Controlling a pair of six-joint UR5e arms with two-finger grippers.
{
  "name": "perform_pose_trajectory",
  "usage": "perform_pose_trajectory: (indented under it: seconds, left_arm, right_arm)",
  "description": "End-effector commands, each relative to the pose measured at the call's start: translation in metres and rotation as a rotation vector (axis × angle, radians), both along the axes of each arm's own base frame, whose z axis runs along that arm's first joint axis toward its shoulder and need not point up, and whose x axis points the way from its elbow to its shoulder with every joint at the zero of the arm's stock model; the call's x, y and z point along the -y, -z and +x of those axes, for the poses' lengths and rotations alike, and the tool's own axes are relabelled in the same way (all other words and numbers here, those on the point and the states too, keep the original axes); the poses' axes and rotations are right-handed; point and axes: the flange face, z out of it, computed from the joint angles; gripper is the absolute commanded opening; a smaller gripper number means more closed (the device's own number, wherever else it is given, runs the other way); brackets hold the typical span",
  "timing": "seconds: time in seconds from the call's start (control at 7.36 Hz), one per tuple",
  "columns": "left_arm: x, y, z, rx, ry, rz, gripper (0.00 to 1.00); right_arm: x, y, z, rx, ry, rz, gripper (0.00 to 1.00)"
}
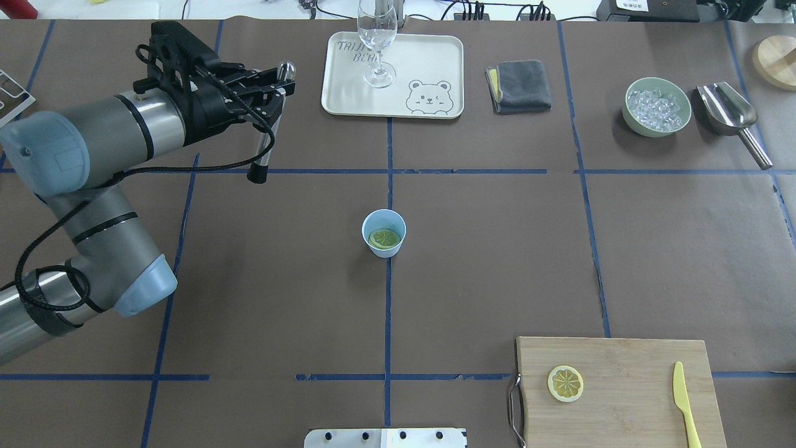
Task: Squeeze lemon into cup
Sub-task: 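Carry the muddler over the blue cup and lower it inside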
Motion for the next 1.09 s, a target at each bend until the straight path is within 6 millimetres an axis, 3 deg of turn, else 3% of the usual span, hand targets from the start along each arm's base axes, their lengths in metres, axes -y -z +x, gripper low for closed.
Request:
perform_pose_trajectory:
  seconds: [0.0,0.14,0.41,0.68,0.95]
  left_arm:
    - [-0.015,0.009,0.037,-0.120,-0.010,0.241,0.00]
    - [-0.009,0.013,0.048,-0.141,-0.002,0.309,0.00]
    - [-0.024,0.034,0.049,-0.203,-0.031,0.438,0.00]
    - [-0.057,0.024,0.079,-0.300,-0.071,0.497,0.00]
    - [-0.077,0.044,0.112,-0.349,-0.058,0.464,0.00]
  right_arm:
    - [-0.001,-0.001,0.001,-0.001,-0.001,-0.003,1.00]
    - [-0.002,-0.002,0.003,-0.001,-0.006,-0.004,1.00]
    - [-0.001,-0.002,0.008,-0.002,-0.017,-0.003,1.00]
    - [-0.002,-0.002,0.010,-0.002,-0.022,-0.002,1.00]
    - [-0.003,-0.002,0.012,-0.002,-0.025,-0.003,1.00]
